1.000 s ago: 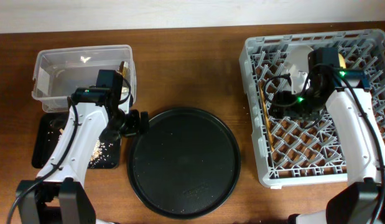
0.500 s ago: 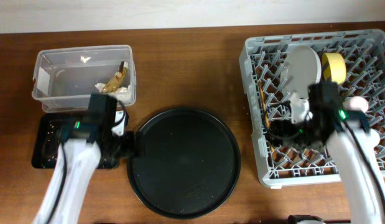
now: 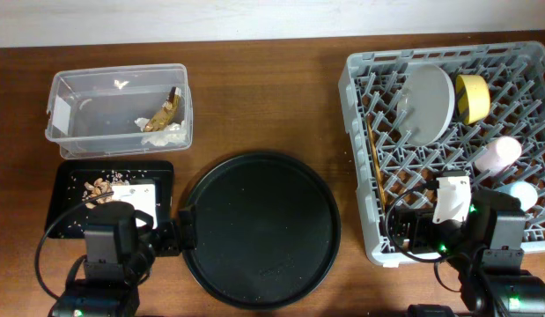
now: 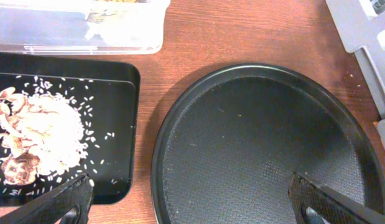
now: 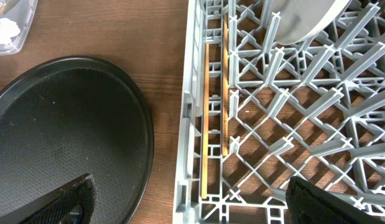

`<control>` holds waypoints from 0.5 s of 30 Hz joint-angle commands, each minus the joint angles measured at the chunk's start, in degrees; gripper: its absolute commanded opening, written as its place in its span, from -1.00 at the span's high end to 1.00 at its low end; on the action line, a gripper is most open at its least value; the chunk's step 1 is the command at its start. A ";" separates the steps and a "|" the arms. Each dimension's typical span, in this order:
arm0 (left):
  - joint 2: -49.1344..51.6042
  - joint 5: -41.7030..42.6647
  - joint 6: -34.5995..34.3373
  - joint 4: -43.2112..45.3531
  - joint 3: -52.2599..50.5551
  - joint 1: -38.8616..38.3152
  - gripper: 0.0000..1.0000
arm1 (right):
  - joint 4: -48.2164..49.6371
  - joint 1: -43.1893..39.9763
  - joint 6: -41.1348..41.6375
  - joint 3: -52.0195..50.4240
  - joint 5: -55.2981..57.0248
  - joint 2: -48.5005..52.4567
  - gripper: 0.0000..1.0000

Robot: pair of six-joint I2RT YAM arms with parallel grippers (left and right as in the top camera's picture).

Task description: Sort waste into correct bins and load items into the dishwasher rack

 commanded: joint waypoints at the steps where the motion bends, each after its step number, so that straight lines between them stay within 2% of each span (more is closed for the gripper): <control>1: -0.07 -0.39 0.72 0.28 -0.61 -0.02 -0.99 | 0.04 -0.22 0.61 -0.48 0.76 0.37 -0.97; 12: -0.07 -0.39 0.72 0.28 -0.61 -0.02 -0.99 | -0.07 -0.20 0.59 -0.92 0.76 0.42 -0.97; 15: -0.07 -0.39 0.72 0.28 -0.61 -0.02 -0.99 | 0.13 -0.20 0.37 -2.01 5.68 -2.19 -0.97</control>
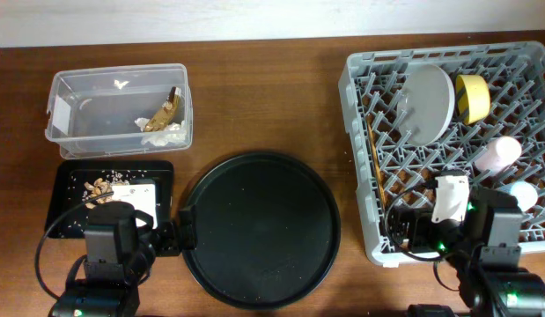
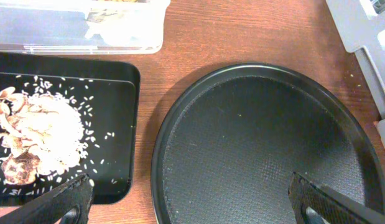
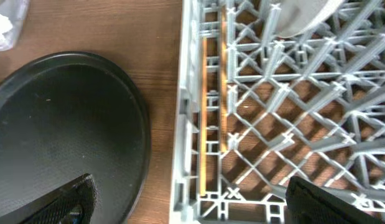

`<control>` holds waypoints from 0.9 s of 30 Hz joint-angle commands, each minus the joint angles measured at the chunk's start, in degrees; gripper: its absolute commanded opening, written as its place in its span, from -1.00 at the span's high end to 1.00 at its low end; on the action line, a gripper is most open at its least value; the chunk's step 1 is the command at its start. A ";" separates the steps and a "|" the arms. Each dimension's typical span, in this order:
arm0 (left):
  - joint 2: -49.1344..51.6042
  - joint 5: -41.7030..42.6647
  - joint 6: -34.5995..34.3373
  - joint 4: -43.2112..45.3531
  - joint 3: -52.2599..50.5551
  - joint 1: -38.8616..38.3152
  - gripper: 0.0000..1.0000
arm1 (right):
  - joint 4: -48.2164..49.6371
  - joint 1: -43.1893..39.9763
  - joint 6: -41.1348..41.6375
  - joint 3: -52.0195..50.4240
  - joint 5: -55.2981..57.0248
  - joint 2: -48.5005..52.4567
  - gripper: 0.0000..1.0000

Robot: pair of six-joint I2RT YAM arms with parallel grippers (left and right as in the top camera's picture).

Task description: Sort waste into correct bins and load items into the dishwasher rack

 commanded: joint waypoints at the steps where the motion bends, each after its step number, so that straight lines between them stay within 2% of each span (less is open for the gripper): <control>1: -0.07 -0.39 0.74 0.28 -0.57 -0.02 -0.99 | 0.44 0.04 0.26 -2.25 5.14 -4.50 -0.97; 3: -0.07 -0.39 0.74 0.28 -0.57 -0.02 -0.99 | 2.97 1.20 0.24 -4.44 6.34 -7.80 -0.97; 6: -0.07 -0.39 0.74 0.28 -0.57 -0.02 -0.99 | 12.59 3.91 0.26 -11.28 7.54 -15.02 -0.97; 7: -0.07 -0.39 0.74 0.28 -0.57 -0.02 -0.99 | 20.33 5.20 0.24 -17.07 7.56 -20.20 -0.97; 10: -0.07 -0.39 0.74 0.28 -0.57 -0.02 -0.99 | 30.91 6.75 0.28 -28.26 7.48 -31.56 -0.97; 13: -0.07 -0.39 0.74 0.28 -0.57 -0.02 -0.99 | 35.45 6.86 0.28 -33.97 7.50 -37.86 -0.97; 21: -0.07 -0.39 0.74 0.28 -0.57 -0.02 -0.99 | 55.32 6.82 0.28 -44.54 13.90 -38.77 -0.97; 23: -0.07 -0.39 0.74 0.28 -0.57 0.00 -0.99 | 55.56 6.84 0.28 -47.47 13.70 -38.77 -0.97; 24: -0.07 -0.39 0.74 0.28 -0.57 -0.02 -0.99 | 51.45 6.82 0.28 -47.43 13.70 -38.77 -0.97; 27: -0.07 -0.39 0.74 0.28 -0.57 -0.02 -0.99 | 52.00 6.88 0.28 -47.43 13.70 -38.77 -0.97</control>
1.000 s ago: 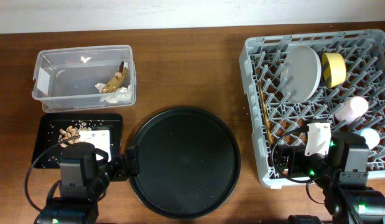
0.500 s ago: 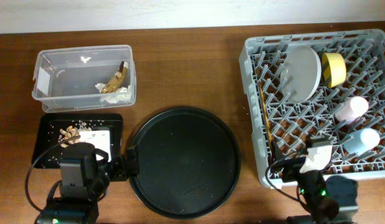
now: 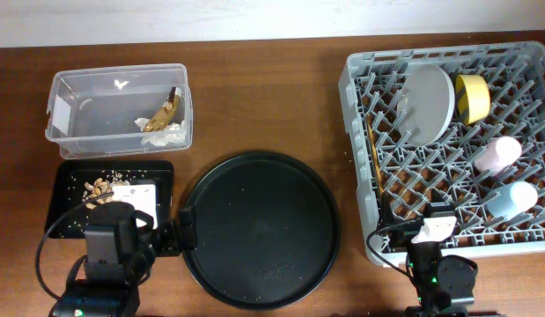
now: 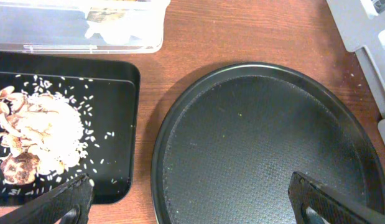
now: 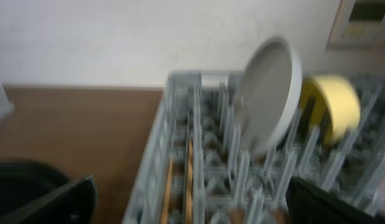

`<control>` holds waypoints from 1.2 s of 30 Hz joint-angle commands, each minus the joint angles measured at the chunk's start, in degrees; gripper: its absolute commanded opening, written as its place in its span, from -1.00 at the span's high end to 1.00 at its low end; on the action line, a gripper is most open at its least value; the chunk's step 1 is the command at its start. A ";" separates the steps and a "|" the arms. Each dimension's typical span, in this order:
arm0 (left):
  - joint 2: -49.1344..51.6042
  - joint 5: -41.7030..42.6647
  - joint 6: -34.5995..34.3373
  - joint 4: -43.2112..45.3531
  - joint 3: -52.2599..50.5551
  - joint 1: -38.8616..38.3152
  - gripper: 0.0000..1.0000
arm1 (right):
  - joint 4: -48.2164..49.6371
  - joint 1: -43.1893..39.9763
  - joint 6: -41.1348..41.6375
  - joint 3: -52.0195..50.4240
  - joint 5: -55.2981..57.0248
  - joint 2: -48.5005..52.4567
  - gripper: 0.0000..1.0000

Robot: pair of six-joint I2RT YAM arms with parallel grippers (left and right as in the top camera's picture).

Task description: Sort waste into correct bins and load items into the dishwasher rack

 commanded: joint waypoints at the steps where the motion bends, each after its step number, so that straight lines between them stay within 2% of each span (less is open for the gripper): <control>1: -0.07 -0.39 0.74 0.07 -0.28 -0.02 -0.99 | -0.13 0.42 0.31 -0.42 1.31 -0.66 -0.97; 32: -0.42 -0.42 0.74 -0.57 -0.33 0.04 -0.99 | -0.13 0.42 0.31 -0.42 1.31 -0.63 -0.97; 36: -5.16 -0.42 0.74 3.45 -5.29 0.04 -0.99 | -0.13 0.42 0.31 -0.42 1.31 -0.63 -0.97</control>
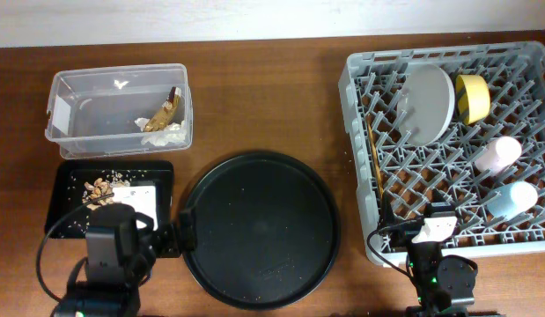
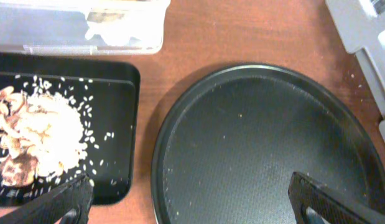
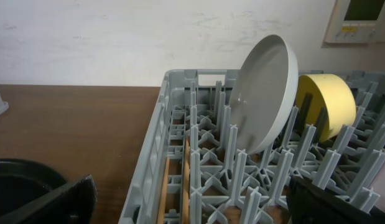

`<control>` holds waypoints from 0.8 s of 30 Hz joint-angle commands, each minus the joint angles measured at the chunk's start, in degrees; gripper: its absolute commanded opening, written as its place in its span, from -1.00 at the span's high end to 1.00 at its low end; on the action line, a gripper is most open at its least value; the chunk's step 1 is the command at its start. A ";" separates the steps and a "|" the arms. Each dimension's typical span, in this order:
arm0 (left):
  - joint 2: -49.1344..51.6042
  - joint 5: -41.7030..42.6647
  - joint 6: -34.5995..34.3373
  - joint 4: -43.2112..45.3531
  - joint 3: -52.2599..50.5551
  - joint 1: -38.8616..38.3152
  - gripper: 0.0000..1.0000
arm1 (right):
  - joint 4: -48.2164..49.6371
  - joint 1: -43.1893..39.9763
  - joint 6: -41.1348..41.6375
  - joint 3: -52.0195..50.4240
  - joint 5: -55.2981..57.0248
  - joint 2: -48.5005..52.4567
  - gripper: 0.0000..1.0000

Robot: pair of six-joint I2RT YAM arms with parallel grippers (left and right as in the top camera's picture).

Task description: Sort waste into correct bins and load items into the dishwasher rack

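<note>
The grey dishwasher rack at the right holds a grey plate, a yellow cup, a pink cup, a light blue cup and wooden chopsticks. In the right wrist view the plate and yellow cup stand upright. My right gripper is open and empty at the rack's front edge. The left gripper is open and empty over the near edge of the round black tray.
A clear bin at the back left holds scraps of waste. In front of it a black rectangular tray carries rice and food scraps. Bare wooden table lies between the bin and the rack.
My left arm has shifted a little toward the table's front edge. The right arm keeps the same pose, and its view across the rack is now sharp instead of blurred.
My right gripper first hung open over the rack's front left part, looking down on the chopsticks, and stayed there half a second later. Then it was back at the table's front edge, facing level across the rack, as now. The left gripper stayed open by the round tray.
</note>
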 commanded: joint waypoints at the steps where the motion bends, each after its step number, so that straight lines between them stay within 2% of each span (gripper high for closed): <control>1: -7.58 -0.39 0.74 9.31 -9.46 0.04 -0.99 | -0.20 0.42 0.28 -0.42 0.70 -0.59 -0.97; 7: -20.48 1.77 0.74 36.85 -29.81 0.04 -0.99 | -0.22 0.42 0.28 -0.42 0.70 -0.59 -0.97; 12: -30.80 1.44 2.75 54.14 -41.79 0.04 -0.99 | -0.22 0.42 0.28 -0.42 0.70 -0.59 -0.97; 14: -33.68 0.87 4.68 55.52 -43.56 0.04 -0.99 | -0.20 0.42 0.28 -0.42 0.70 -0.59 -0.97; 17: -36.70 0.28 9.22 52.81 -43.54 0.04 -0.99 | -0.20 0.42 0.28 -0.42 0.70 -0.59 -0.97; 20: -37.29 -0.35 9.57 46.47 -43.54 0.04 -0.99 | -0.22 0.42 0.28 -0.42 0.70 -0.59 -0.97; 24: -37.29 -0.39 9.49 45.64 -43.50 0.00 -0.99 | -0.22 0.42 0.28 -0.42 0.70 -0.59 -0.97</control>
